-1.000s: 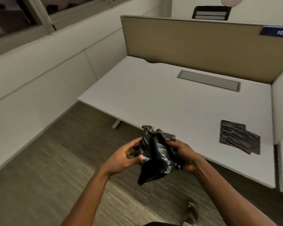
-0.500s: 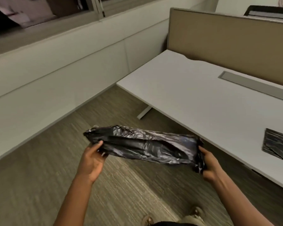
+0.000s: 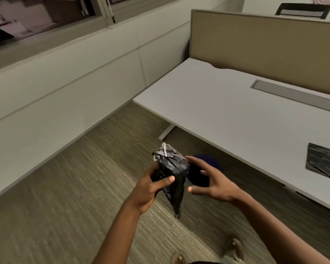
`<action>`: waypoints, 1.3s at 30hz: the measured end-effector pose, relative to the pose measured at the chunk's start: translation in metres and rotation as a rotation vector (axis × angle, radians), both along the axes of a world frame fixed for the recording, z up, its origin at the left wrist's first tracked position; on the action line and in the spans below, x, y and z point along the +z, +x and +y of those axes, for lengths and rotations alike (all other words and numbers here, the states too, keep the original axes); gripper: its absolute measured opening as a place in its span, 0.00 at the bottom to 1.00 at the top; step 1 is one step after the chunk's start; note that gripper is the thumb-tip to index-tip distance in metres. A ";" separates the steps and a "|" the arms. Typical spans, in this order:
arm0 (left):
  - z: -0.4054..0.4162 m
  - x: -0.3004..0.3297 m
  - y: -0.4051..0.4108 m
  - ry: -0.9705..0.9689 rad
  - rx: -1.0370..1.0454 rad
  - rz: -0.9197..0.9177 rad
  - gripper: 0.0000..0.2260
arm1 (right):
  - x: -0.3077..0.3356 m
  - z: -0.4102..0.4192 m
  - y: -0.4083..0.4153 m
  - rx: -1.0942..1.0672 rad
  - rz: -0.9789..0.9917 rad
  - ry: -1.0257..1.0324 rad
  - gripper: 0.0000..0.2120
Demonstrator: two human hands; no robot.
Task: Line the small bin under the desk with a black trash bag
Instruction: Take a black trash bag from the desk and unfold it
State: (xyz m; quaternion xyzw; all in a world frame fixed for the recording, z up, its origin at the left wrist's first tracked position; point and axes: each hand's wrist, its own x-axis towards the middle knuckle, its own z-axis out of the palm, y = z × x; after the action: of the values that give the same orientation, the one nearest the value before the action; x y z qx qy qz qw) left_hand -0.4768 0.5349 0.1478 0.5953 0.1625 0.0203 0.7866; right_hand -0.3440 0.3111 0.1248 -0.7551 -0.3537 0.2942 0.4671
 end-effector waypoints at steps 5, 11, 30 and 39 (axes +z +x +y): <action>0.000 0.032 0.033 -0.054 -0.053 -0.066 0.17 | 0.004 0.017 0.005 0.139 0.008 -0.061 0.32; 0.013 0.036 0.043 0.072 0.129 -0.033 0.40 | 0.012 0.031 0.011 -0.124 0.256 0.297 0.07; -0.060 -0.075 -0.028 -0.162 -0.017 0.408 0.21 | 0.016 0.074 0.062 -0.748 0.649 0.145 0.09; -0.026 -0.052 0.009 -0.653 0.213 0.404 0.24 | 0.002 0.017 -0.021 -0.242 -0.037 -0.073 0.27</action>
State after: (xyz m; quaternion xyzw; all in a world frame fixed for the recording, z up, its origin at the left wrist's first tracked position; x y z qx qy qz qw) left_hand -0.4681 0.5093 0.0959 0.2859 0.3726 -0.0686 0.8802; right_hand -0.3652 0.3282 0.1268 -0.8142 -0.2576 0.2342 0.4646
